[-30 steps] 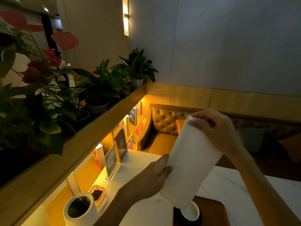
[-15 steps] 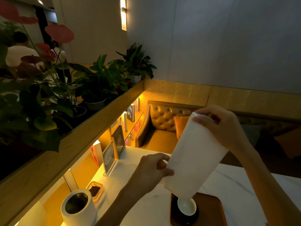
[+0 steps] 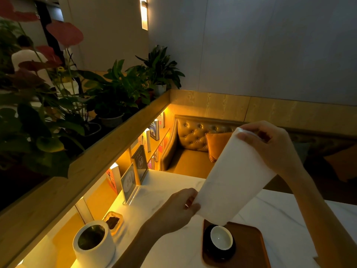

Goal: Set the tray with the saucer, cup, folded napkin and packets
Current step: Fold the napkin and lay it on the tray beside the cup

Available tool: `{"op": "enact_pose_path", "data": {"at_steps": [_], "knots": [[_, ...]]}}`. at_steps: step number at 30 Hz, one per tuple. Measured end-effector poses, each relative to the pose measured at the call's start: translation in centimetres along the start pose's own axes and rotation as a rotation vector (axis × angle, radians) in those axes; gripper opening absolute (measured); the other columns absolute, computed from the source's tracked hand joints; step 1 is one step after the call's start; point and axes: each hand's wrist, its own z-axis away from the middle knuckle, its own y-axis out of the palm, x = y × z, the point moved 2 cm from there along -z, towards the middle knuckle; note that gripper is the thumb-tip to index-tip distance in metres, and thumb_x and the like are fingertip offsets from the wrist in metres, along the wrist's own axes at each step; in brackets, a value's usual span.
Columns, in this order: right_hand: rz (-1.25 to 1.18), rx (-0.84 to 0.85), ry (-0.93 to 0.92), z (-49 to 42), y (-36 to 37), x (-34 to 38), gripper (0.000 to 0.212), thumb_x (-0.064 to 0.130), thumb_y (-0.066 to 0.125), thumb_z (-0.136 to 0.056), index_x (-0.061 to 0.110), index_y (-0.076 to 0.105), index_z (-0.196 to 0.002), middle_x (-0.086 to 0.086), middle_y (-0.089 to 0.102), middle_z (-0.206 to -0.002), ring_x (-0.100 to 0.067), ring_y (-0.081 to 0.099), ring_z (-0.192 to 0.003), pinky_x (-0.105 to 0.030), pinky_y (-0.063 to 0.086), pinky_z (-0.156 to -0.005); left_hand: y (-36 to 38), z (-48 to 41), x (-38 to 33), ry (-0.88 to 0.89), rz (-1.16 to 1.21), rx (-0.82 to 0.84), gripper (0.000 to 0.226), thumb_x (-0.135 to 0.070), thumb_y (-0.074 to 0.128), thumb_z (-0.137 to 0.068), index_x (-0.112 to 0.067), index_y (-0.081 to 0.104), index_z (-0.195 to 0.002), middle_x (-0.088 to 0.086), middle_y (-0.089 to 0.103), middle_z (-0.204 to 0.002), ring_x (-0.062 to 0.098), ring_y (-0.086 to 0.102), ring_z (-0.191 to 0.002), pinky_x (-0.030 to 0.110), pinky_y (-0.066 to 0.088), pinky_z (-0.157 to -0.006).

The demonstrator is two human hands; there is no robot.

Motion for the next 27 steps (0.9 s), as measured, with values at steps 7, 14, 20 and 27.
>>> {"op": "enact_pose_path", "data": {"at_steps": [7,14,20,27], "knots": [[-0.211,-0.154,0.043,2.3,-0.4,-1.8,0.026,0.026,0.059,-0.087,0.015,0.057,-0.110,0.010,0.063,-0.096,-0.004,0.064,-0.083,-0.012,0.054,-0.060,-0.5,-1.1,1.6,-0.082,0.694,-0.290,0.019,-0.038,0.041,-0.100,-0.027,0.055,-0.106,-0.004,0.062,-0.109,0.009,0.066,-0.095,0.017,0.054,-0.068],[-0.178,-0.330,0.108,6.1,2.8,-2.7,0.020,0.028,0.055,-0.091,0.023,0.053,-0.110,0.031,0.061,-0.092,0.000,0.065,-0.080,-0.009,0.051,-0.055,-0.1,-2.2,0.9,-0.168,0.702,-0.753,0.028,-0.051,0.035,-0.097,-0.030,0.046,-0.112,-0.013,0.055,-0.101,0.004,0.060,-0.091,0.021,0.050,-0.070],[-0.202,-0.527,0.288,8.9,3.9,-3.5,0.021,0.045,0.057,-0.090,0.035,0.052,-0.108,0.024,0.059,-0.094,0.003,0.061,-0.085,-0.006,0.050,-0.063,-0.7,-1.6,0.3,0.119,0.276,-0.937,0.009,-0.039,0.036,-0.098,-0.042,0.039,-0.106,-0.044,0.052,-0.097,-0.016,0.056,-0.090,0.005,0.049,-0.058],[-0.190,-0.539,0.389,9.9,5.3,-3.5,0.023,0.046,0.055,-0.090,0.033,0.051,-0.108,0.017,0.060,-0.096,0.000,0.062,-0.086,-0.016,0.048,-0.063,-1.6,-2.0,-0.8,0.157,0.276,-0.932,0.005,-0.027,0.044,-0.100,-0.031,0.046,-0.100,-0.027,0.058,-0.086,-0.016,0.057,-0.083,0.003,0.047,-0.060]]}}
